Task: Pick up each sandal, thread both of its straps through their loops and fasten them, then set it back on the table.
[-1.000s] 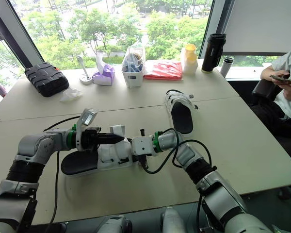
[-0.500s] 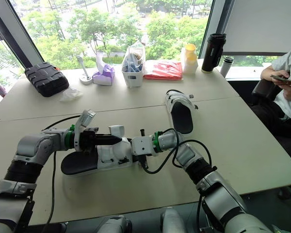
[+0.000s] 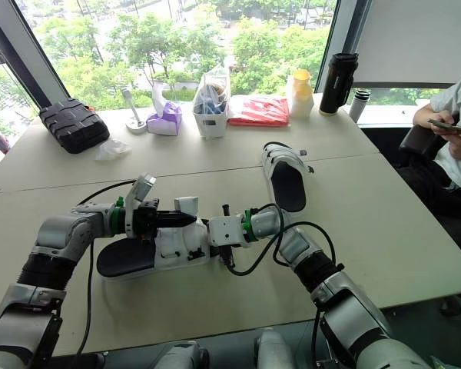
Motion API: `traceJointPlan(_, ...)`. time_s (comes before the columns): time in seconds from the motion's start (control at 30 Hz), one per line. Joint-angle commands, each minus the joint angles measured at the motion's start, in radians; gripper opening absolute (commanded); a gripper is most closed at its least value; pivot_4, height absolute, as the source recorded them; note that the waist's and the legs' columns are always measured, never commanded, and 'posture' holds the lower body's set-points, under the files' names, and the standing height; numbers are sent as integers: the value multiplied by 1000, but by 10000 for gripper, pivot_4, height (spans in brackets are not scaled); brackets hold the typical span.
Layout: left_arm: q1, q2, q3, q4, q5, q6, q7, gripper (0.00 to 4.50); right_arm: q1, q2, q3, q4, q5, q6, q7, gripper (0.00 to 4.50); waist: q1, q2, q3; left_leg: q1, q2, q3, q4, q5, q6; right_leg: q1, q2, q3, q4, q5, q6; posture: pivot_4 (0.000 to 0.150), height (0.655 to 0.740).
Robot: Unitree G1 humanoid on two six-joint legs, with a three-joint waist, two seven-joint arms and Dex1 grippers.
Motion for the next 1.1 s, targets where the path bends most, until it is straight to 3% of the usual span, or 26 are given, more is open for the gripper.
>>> traceJointPlan(0.03,-8,0,14,-40,-12,-2,4,680,45,-13,55,45,-64,42,21,0,0,0,0,0,0,0,0,0,0,0,0,0,0,0,0,1500,7400)
traceJointPlan(0.5,1,17,5,-70,-11,5,-3,680,44,-10,56,47,-64,43,19,0,0,0,0,0,0,0,0,0,0,0,0,0,0,0,0,1500,7400)
traceJointPlan(0.6,2,21,21,-69,-34,41,-3,9468,43,-9,55,49,-64,43,18,0,0,0,0,0,0,0,0,0,0,0,0,0,0,0,0,1500,7400)
traceJointPlan(0.77,-1,-8,64,-82,-94,105,31,34152,42,-8,55,52,-64,42,17,0,0,0,0,0,0,0,0,0,0,0,0,0,0,0,0,1500,7400)
traceJointPlan(1.1,58,26,44,-177,-142,189,17,34152,41,-9,56,52,-65,42,17,0,0,0,0,0,0,0,0,0,0,0,0,0,0,0,0,1500,7400)
